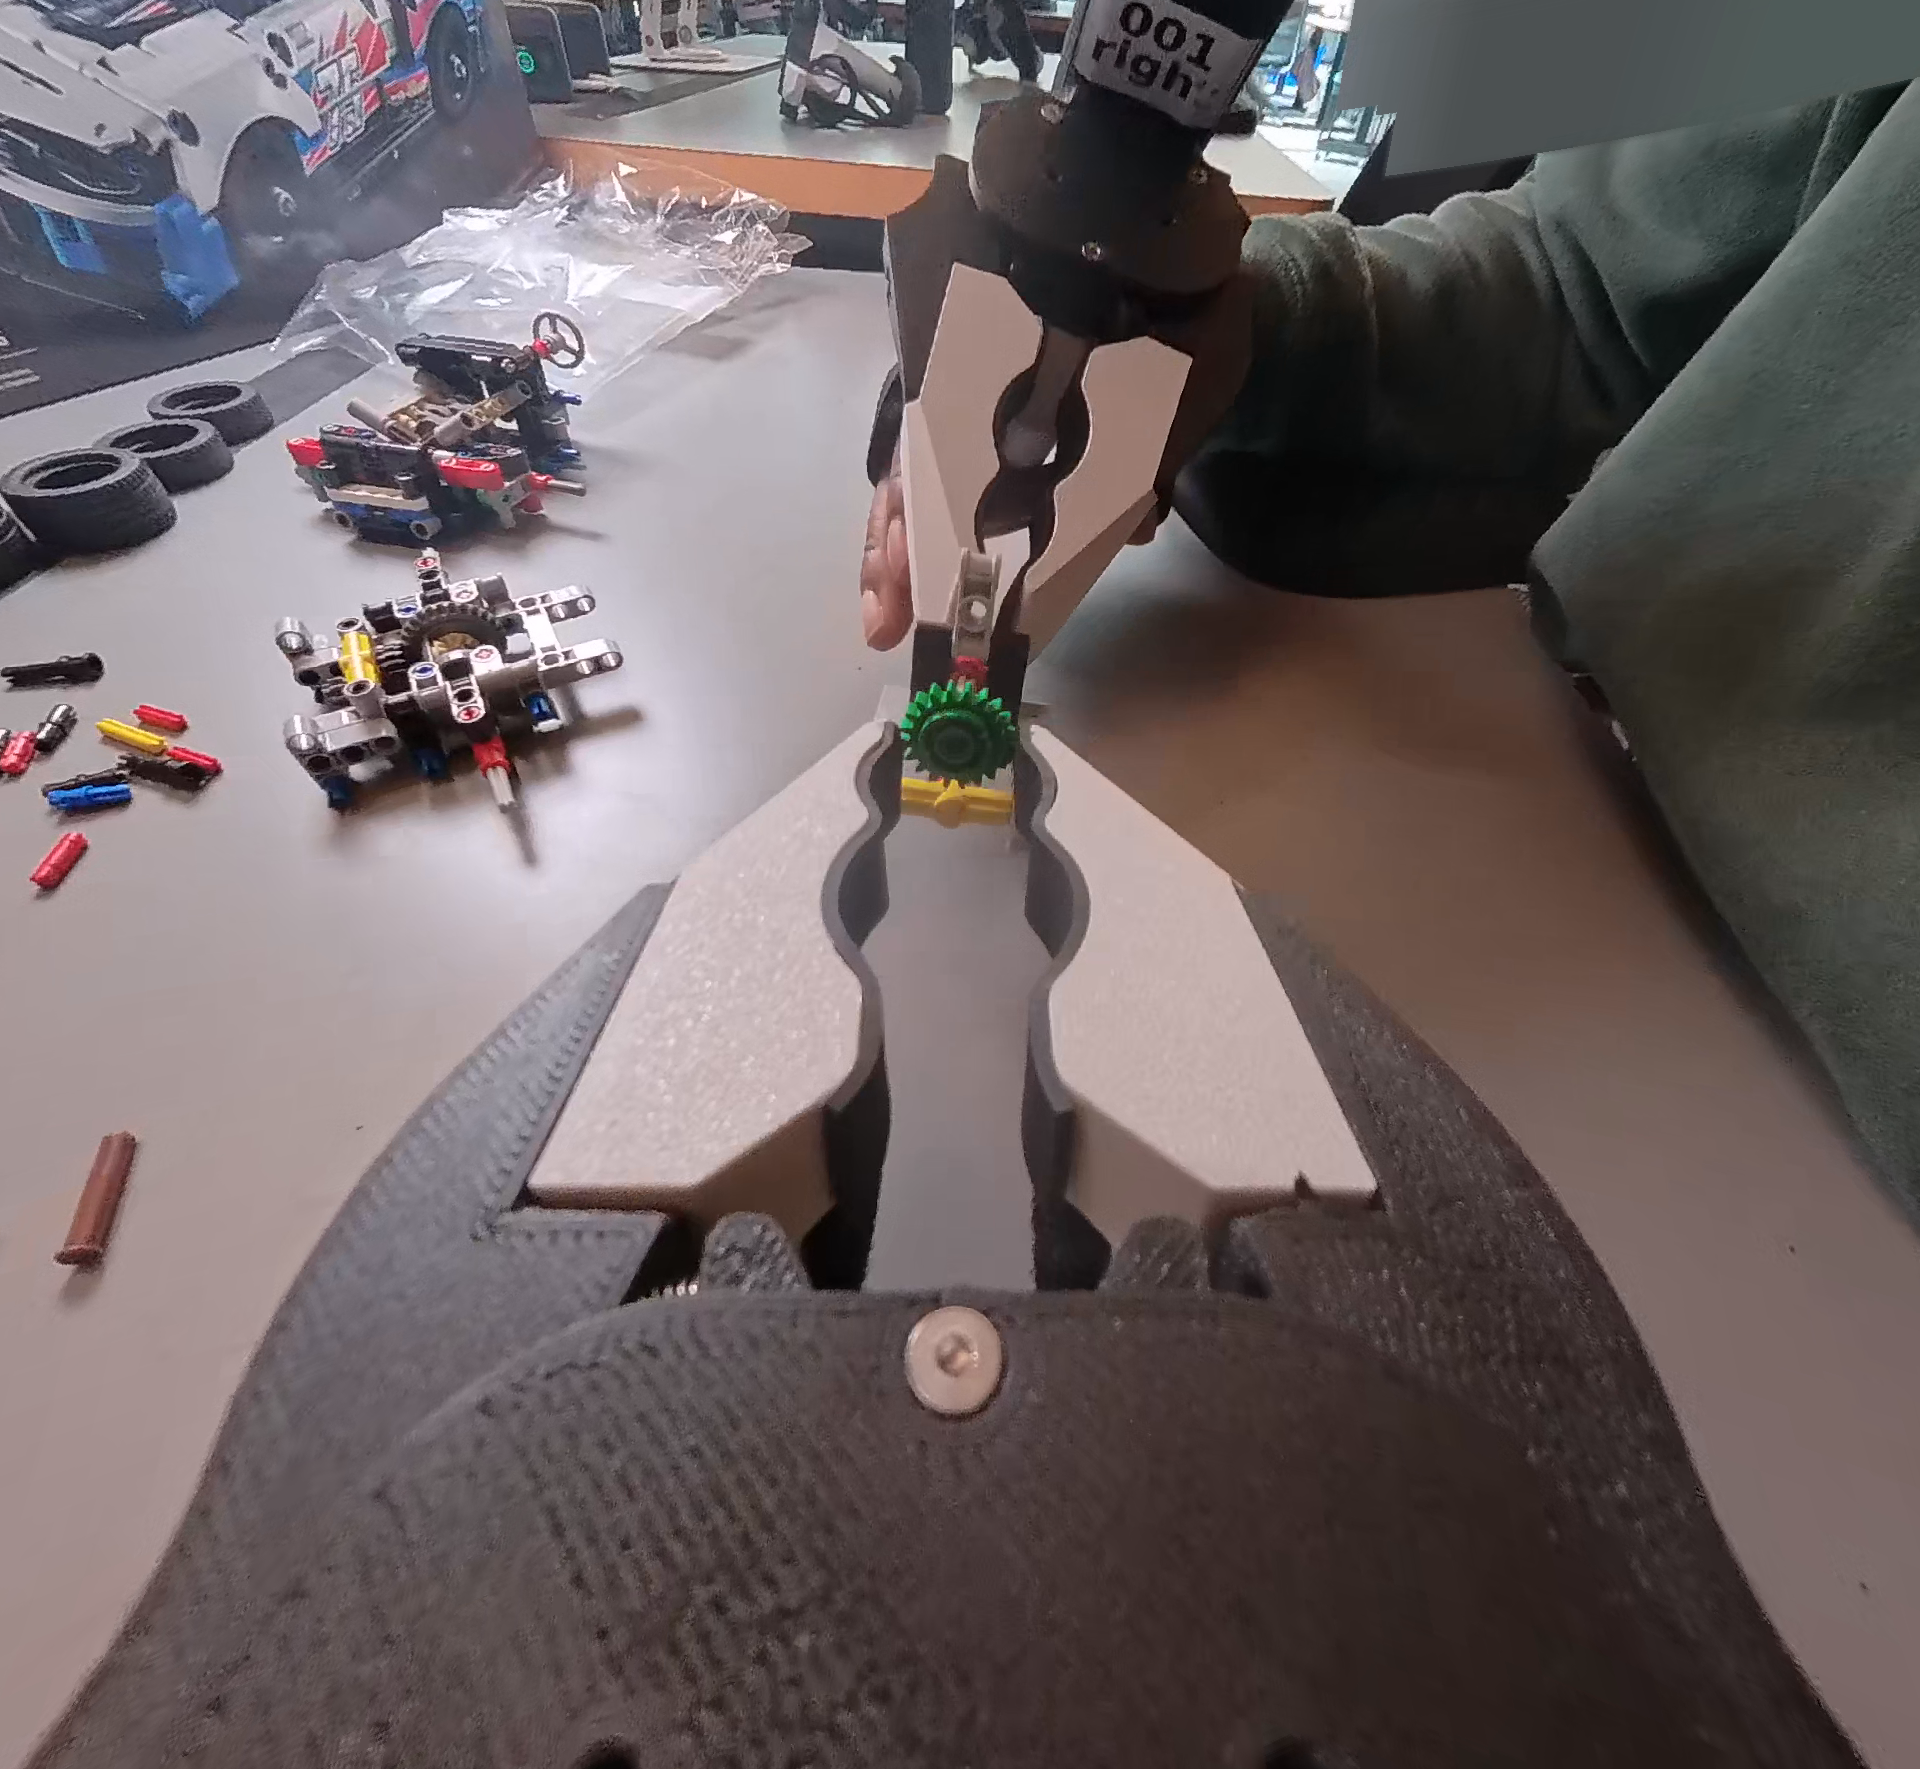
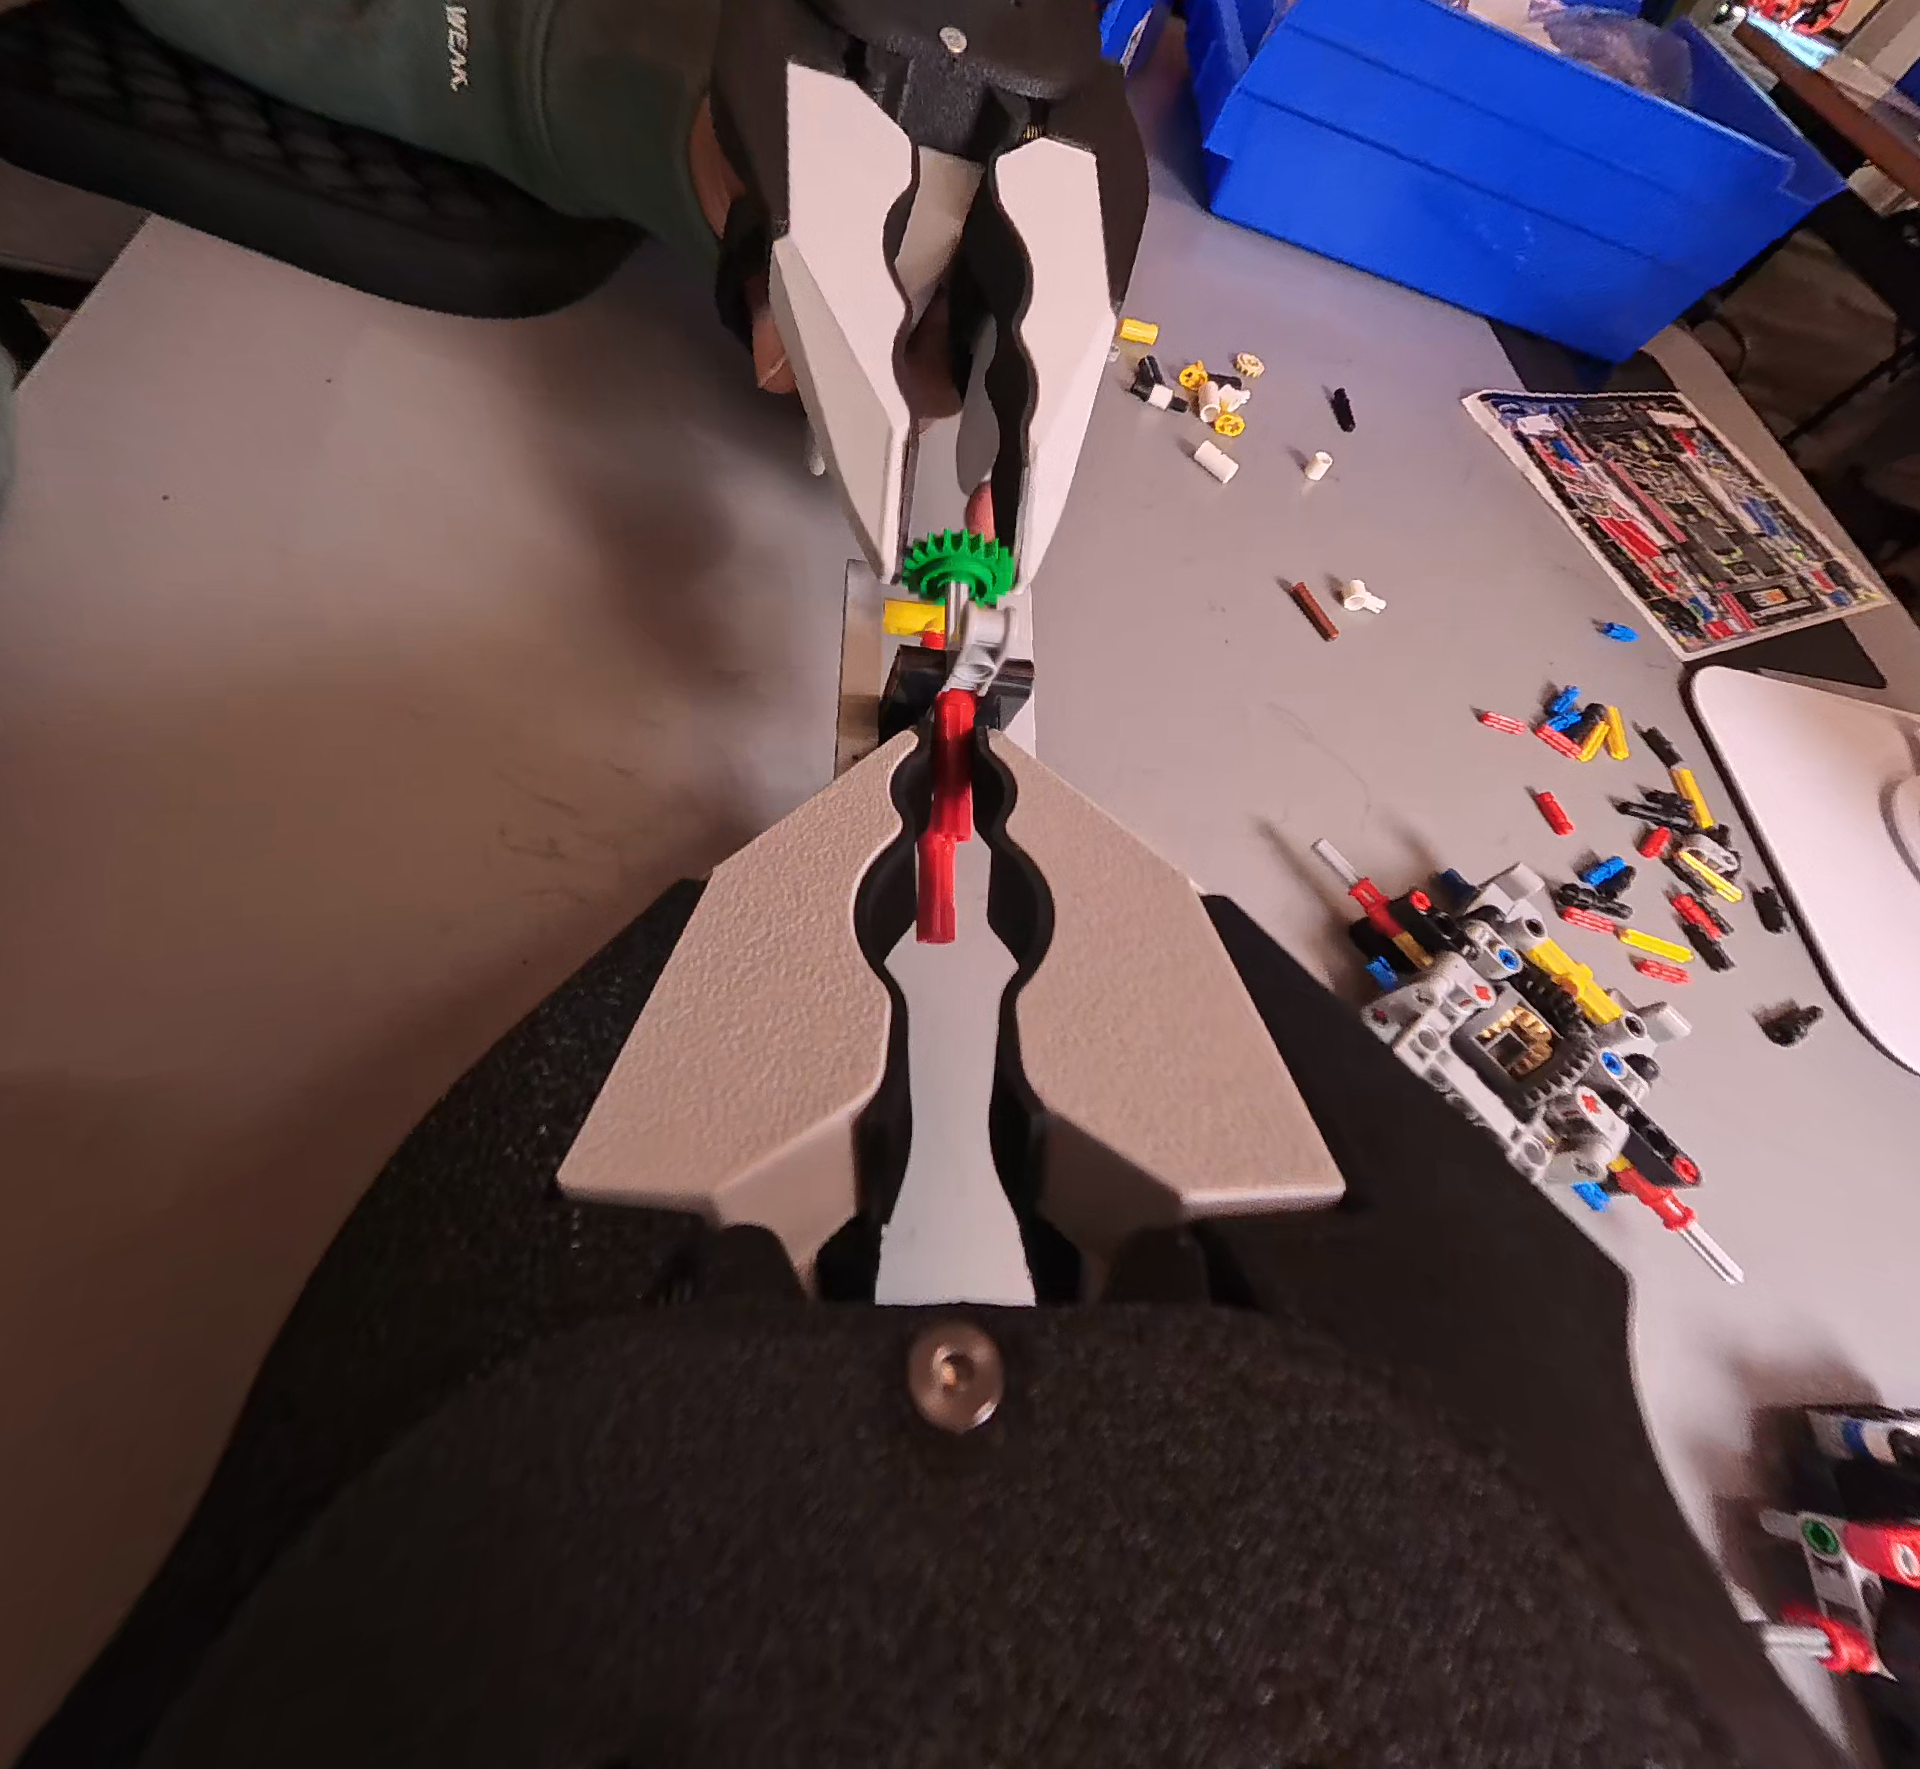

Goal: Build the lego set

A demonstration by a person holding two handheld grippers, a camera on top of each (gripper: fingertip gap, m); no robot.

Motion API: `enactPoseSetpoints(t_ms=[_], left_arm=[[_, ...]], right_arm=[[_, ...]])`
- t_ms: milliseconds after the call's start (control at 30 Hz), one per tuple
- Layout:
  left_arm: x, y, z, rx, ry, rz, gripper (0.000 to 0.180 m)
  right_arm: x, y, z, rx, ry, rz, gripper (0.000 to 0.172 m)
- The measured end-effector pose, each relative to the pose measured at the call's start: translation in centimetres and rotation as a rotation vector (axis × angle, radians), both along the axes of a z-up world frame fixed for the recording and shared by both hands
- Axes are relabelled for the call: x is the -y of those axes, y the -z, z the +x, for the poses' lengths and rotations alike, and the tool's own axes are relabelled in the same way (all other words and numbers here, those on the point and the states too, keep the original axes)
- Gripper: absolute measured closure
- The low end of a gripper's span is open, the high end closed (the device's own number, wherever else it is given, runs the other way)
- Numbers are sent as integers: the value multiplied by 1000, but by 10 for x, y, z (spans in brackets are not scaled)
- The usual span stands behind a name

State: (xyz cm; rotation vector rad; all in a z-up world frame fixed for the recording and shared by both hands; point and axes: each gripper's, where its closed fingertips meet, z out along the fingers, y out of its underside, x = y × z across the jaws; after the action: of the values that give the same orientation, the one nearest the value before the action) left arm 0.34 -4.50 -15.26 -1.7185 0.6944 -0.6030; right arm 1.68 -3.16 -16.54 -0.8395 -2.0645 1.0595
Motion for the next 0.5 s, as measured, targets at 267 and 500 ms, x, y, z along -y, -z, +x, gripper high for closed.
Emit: enactPoseSetpoints(t_ms=[267,500], left_arm=[[-2,15,11,-144,-11,2,161],[-2,26,12,-229,-21,-23,161]], right_arm=[[7,11,-1,40,3,29,168],[8,19,1,67,0,39,168]])
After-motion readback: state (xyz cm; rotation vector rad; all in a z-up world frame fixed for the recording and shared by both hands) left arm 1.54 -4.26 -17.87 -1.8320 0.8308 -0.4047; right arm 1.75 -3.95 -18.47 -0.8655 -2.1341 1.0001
